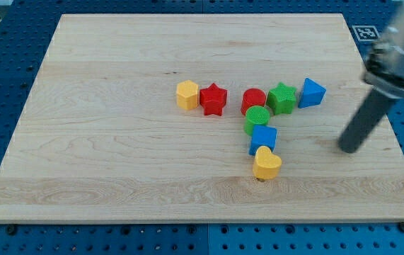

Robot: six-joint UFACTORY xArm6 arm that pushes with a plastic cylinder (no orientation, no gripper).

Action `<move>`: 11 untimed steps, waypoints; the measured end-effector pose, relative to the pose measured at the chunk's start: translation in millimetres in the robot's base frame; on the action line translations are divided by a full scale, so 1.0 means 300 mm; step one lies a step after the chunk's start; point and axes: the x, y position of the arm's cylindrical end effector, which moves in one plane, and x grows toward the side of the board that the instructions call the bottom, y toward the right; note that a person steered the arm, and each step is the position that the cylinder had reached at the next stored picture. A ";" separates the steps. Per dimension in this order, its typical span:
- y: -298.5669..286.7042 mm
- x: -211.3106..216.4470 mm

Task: Push the green star slightly towards the top of the board

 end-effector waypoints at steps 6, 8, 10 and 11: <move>-0.102 -0.245; -0.137 -0.080; -0.199 -0.250; -0.230 -0.289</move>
